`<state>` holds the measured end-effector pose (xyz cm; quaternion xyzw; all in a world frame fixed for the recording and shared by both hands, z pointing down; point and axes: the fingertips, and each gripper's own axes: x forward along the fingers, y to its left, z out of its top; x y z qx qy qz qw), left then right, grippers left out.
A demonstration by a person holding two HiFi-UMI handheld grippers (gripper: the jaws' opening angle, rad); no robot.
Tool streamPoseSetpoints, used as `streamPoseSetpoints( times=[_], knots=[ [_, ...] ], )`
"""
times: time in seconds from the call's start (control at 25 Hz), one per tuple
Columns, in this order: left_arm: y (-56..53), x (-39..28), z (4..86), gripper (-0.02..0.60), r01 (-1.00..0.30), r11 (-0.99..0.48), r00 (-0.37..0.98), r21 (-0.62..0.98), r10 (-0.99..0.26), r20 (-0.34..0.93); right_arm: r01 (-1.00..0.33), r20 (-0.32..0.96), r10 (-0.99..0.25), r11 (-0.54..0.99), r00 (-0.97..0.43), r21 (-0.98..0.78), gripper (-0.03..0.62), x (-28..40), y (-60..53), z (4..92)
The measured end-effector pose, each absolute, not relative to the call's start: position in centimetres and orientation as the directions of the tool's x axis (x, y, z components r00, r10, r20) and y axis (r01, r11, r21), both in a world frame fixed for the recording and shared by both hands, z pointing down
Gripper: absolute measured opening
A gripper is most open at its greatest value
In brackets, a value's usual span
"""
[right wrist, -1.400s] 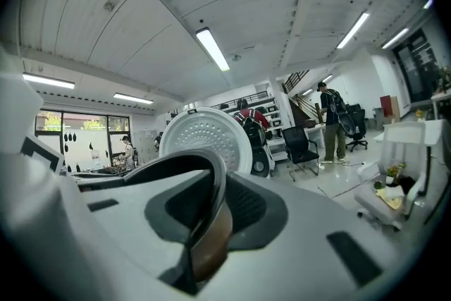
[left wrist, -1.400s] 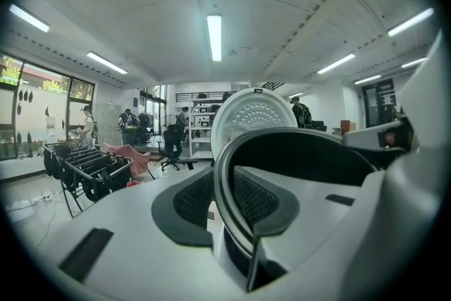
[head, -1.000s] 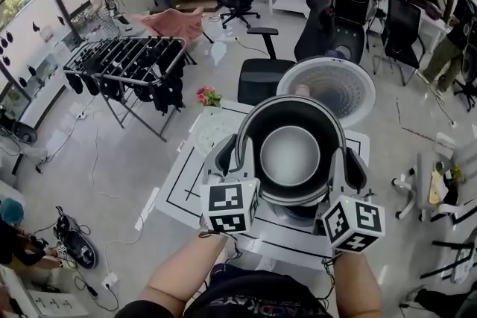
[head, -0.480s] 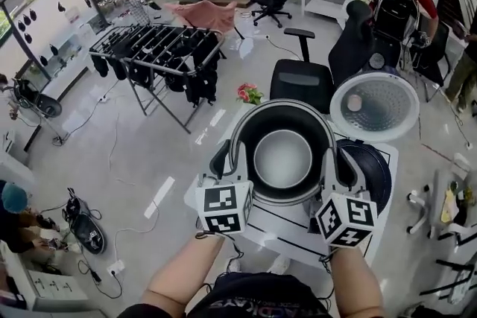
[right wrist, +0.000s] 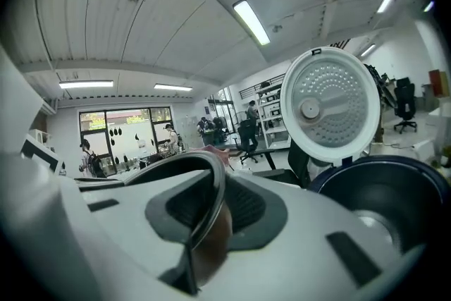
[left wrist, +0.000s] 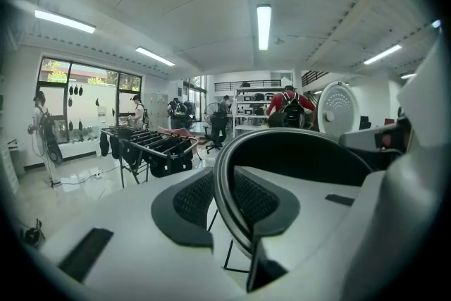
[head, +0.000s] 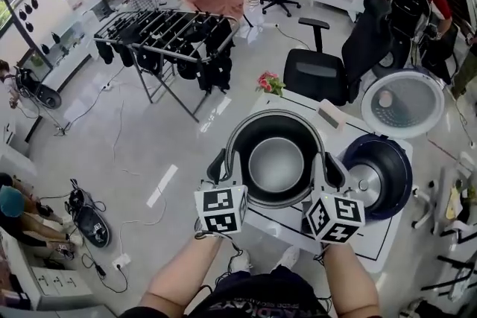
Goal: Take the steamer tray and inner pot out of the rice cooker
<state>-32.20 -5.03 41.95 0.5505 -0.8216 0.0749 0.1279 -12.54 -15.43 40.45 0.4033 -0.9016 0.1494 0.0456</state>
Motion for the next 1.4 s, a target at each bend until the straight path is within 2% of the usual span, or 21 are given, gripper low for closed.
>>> streamPoseSetpoints(
  times=[0.72, 1.4],
  knots=[
    [-4.8, -31.7, 54.0, 0.089, -0.953, 0.301, -0.244, 0.038, -0.835, 0.492, -0.812, 0.387, -0.714, 0.527, -0.584, -0.253, 0.058, -11.5, -14.3, 52.1],
    [-6.6, -30.4, 57.4, 0.089, -0.967, 0.250, -0.186, 0.049, -0.824, 0.535, -0.846, 0.461, -0.710, 0.466, -0.532, -0.260, 0.058, -9.9, -15.6, 56.7]
  ],
)
